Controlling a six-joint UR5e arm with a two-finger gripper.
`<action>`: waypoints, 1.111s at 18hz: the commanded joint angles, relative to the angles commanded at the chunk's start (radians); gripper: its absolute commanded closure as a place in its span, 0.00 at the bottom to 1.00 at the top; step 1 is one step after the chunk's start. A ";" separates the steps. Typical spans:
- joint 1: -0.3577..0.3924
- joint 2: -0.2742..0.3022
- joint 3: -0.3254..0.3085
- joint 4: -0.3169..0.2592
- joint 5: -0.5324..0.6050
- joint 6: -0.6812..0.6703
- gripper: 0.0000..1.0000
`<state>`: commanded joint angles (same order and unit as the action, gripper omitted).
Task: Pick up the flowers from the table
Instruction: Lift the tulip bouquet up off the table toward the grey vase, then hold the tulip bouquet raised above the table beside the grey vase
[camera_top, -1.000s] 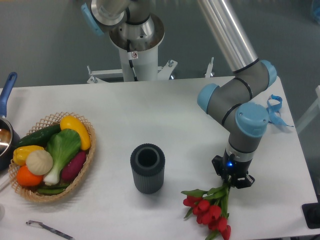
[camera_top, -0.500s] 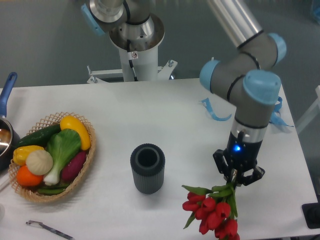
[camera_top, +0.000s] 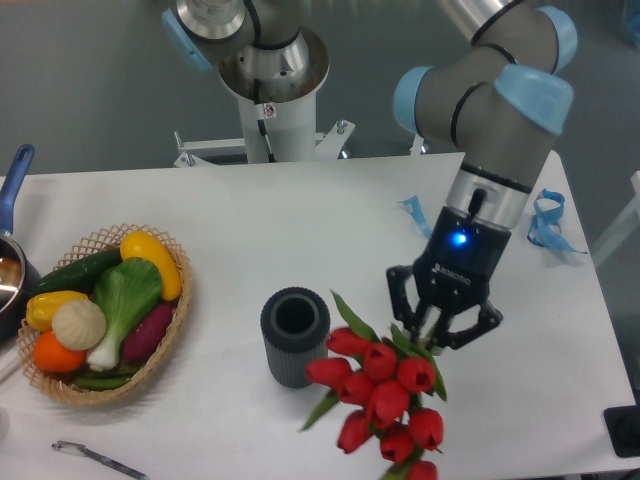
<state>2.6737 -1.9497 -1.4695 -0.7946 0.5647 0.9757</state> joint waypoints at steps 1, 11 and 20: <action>0.000 0.003 -0.006 0.000 -0.008 0.000 0.80; 0.002 0.008 -0.003 0.002 -0.112 0.000 0.78; 0.006 0.009 0.008 0.006 -0.114 0.001 0.78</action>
<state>2.6798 -1.9405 -1.4619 -0.7885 0.4510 0.9771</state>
